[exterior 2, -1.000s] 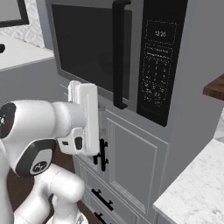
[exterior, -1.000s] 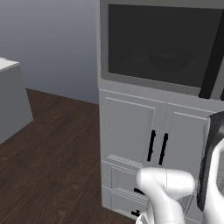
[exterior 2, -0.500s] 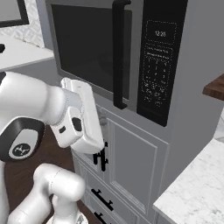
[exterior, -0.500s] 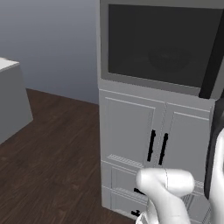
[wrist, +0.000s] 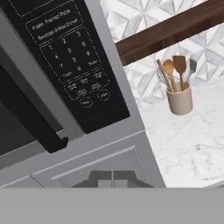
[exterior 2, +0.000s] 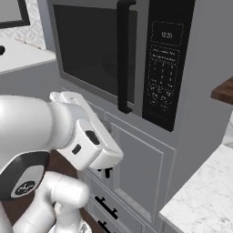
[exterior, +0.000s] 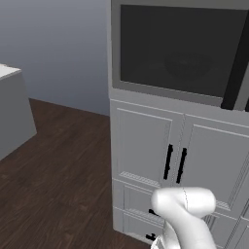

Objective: Pick the lemon from the sink and place it in the bowl. Then pick the bowl and place it in the microwave. Then close the microwave door and press the start button.

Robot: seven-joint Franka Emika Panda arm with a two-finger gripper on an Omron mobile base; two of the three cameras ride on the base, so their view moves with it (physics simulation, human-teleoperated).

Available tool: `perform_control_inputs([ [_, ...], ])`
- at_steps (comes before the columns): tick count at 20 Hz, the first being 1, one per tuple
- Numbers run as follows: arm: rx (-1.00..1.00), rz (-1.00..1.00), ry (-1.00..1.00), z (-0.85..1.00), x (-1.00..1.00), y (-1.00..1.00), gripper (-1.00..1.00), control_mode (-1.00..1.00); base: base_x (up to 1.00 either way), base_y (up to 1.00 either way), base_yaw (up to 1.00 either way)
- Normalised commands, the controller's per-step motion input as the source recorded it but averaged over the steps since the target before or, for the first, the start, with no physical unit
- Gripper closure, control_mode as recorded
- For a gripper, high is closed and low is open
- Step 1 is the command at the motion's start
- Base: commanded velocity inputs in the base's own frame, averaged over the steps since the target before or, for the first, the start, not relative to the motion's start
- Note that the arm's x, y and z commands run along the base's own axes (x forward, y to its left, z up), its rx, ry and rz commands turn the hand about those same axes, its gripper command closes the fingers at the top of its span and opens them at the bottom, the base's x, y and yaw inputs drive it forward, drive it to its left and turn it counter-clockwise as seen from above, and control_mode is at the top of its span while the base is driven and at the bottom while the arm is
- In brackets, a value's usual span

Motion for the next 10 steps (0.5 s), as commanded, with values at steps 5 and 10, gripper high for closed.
perform_control_inputs([
  [5, -0.12, 0.13, -0.35, -0.13, 0.0, 0.02, 1.0, -1.0, 0.0, 0.0, 0.0],
  [10, -0.11, 0.0, -0.11, -0.03, 0.05, 0.09, 1.0, -1.0, 0.0, 0.0, 0.0],
])
